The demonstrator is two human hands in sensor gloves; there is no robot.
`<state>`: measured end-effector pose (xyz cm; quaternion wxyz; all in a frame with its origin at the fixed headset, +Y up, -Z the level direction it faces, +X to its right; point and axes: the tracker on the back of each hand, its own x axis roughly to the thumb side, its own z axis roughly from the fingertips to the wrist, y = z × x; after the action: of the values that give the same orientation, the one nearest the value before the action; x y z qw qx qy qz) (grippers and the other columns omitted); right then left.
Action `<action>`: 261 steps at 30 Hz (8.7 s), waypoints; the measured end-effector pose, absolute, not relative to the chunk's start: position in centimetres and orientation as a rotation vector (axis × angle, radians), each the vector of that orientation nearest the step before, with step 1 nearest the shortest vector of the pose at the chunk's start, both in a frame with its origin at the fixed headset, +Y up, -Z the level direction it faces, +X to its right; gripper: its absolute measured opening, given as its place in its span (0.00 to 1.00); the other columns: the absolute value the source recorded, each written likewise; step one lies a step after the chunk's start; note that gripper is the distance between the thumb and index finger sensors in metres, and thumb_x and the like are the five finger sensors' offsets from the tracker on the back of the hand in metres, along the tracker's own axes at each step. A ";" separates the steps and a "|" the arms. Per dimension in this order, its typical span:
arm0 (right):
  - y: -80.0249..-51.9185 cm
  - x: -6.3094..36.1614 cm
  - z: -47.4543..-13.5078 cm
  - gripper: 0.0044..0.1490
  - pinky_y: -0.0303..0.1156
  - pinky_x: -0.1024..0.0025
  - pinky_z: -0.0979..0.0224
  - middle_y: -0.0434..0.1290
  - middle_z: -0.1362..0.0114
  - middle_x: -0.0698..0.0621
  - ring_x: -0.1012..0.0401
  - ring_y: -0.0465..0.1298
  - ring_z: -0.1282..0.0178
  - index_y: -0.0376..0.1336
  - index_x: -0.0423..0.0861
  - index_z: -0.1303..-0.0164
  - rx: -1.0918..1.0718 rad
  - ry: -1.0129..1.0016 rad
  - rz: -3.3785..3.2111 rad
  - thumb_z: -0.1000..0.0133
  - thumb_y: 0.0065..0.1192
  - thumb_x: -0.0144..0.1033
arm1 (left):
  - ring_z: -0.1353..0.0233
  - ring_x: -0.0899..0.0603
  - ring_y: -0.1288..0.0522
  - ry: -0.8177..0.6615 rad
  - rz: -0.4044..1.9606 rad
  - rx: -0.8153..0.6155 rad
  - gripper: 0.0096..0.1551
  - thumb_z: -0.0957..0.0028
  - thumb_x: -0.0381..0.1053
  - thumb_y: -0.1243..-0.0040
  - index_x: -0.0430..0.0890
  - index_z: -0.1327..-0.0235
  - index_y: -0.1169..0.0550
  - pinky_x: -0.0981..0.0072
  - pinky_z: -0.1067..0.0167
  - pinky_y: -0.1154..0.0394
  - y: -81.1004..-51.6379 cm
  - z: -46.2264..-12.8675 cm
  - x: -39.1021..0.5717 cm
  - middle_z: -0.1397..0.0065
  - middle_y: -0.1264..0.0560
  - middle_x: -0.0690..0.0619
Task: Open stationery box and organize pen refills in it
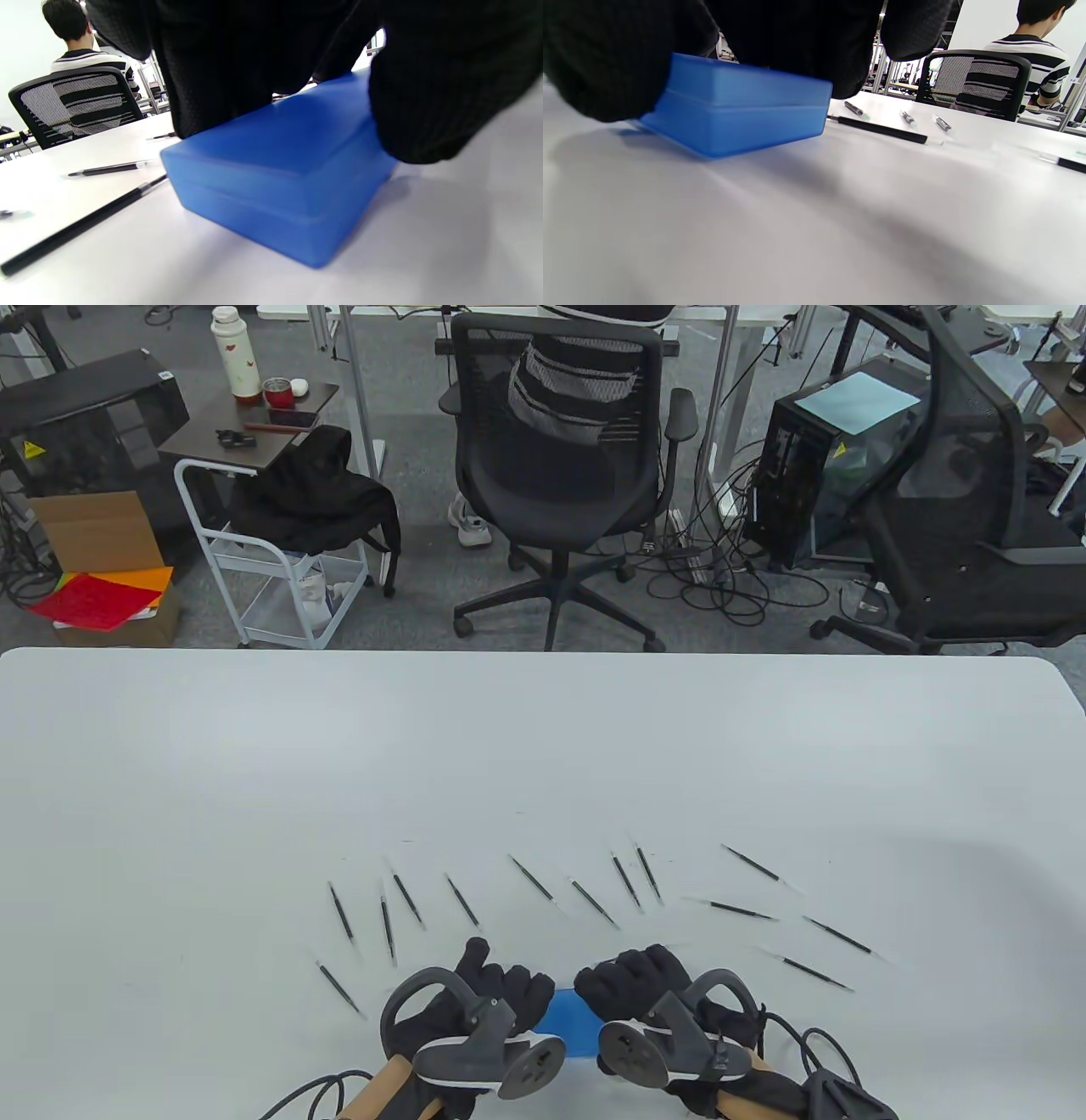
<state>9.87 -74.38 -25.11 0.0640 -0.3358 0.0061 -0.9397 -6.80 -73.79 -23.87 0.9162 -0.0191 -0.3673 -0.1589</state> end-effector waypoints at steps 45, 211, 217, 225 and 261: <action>-72.0 11.3 -32.5 0.34 0.68 0.41 0.22 0.85 0.34 0.47 0.45 0.78 0.28 0.67 0.55 0.26 -1.005 -0.450 -3.198 0.45 0.56 0.45 | 0.15 0.25 0.43 -0.584 -0.440 -0.016 0.86 0.73 0.72 0.30 0.36 0.16 0.62 0.24 0.25 0.45 -73.4 -24.3 -7.0 0.11 0.54 0.36; -71.9 25.3 -29.2 0.40 0.75 0.45 0.27 0.85 0.41 0.54 0.52 0.83 0.39 0.67 0.50 0.32 -0.374 0.059 -2.759 0.57 0.79 0.39 | 0.17 0.26 0.39 -0.544 -0.379 -0.116 0.86 0.70 0.76 0.33 0.44 0.16 0.67 0.24 0.25 0.44 -73.4 -25.5 -8.0 0.10 0.54 0.40; -73.9 26.4 -29.9 0.41 0.74 0.45 0.26 0.85 0.40 0.54 0.52 0.82 0.38 0.67 0.50 0.31 -0.330 -0.020 -2.732 0.57 0.79 0.39 | 0.17 0.26 0.39 -0.544 -0.378 -0.116 0.86 0.70 0.76 0.33 0.44 0.16 0.67 0.24 0.25 0.44 -73.4 -25.6 -8.0 0.10 0.54 0.41; -74.6 27.1 -30.2 0.37 0.75 0.46 0.27 0.85 0.42 0.55 0.53 0.83 0.39 0.68 0.52 0.34 -0.308 -0.035 -2.747 0.56 0.78 0.37 | 0.17 0.26 0.39 -0.544 -0.379 -0.116 0.86 0.70 0.76 0.33 0.44 0.16 0.67 0.24 0.25 0.44 -73.4 -25.6 -8.0 0.10 0.54 0.41; -68.9 22.6 -26.7 0.38 0.75 0.43 0.27 0.85 0.43 0.53 0.51 0.83 0.41 0.67 0.48 0.33 -0.499 0.322 -2.877 0.56 0.79 0.39 | 0.17 0.26 0.39 -0.545 -0.386 -0.117 0.85 0.70 0.76 0.33 0.43 0.16 0.67 0.24 0.25 0.44 -73.4 -25.5 -7.9 0.10 0.54 0.41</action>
<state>22.62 -68.85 -26.71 0.1017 -0.1690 0.1089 -0.9743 -7.91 -73.42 -25.51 0.9431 -0.0573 -0.2674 -0.1891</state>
